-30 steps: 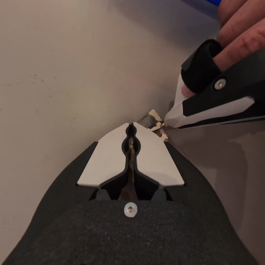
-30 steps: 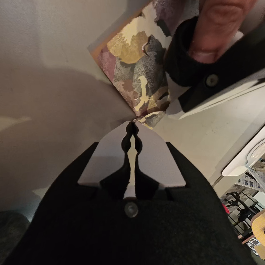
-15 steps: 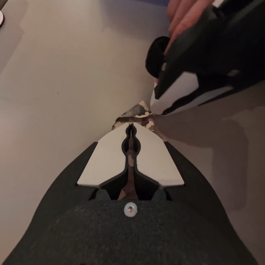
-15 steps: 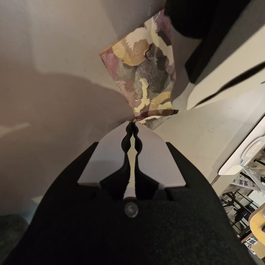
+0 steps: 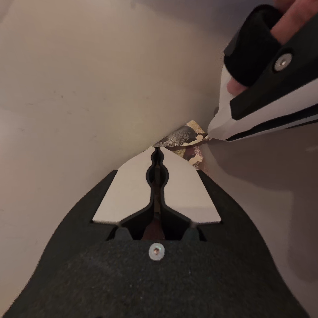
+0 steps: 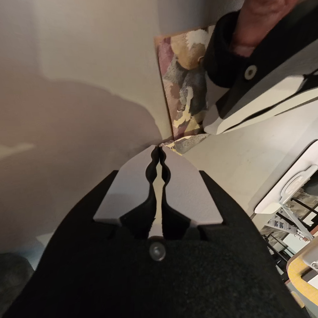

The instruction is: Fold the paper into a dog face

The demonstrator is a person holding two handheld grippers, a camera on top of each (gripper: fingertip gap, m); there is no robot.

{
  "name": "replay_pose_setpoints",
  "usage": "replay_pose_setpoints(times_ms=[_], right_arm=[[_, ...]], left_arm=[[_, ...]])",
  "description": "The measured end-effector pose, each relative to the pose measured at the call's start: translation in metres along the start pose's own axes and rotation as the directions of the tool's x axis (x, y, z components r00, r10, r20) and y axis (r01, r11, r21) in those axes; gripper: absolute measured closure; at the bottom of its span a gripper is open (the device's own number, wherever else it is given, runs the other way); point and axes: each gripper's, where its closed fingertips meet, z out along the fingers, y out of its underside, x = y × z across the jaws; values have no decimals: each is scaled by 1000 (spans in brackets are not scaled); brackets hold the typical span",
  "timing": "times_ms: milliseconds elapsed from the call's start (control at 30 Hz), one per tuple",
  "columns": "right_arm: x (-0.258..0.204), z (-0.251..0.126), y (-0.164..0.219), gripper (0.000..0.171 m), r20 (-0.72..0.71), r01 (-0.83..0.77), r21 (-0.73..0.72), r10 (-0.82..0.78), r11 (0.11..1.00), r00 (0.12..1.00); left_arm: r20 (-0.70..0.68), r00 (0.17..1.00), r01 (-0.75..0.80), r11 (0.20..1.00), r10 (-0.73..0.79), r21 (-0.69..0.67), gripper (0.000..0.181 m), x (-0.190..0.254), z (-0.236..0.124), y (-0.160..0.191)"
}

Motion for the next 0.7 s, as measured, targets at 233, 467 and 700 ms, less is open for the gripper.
replay_pose_setpoints(times_ms=[233, 467, 700], right_arm=[[0, 0, 0, 171, 50, -17, -4, 17, 1000, 999], [0, 1, -1, 171, 63, -23, -19, 24, 1000, 998], [0, 1, -1, 171, 60, -18, -23, 20, 1000, 998]], left_arm=[[23, 1000, -10, 1000, 10, -7, 181, 0, 0, 0], [17, 999, 45, 999, -45, -9, 181, -3, -3, 2], [11, 994, 106, 994, -106, 28, 173, -5, -13, -5]])
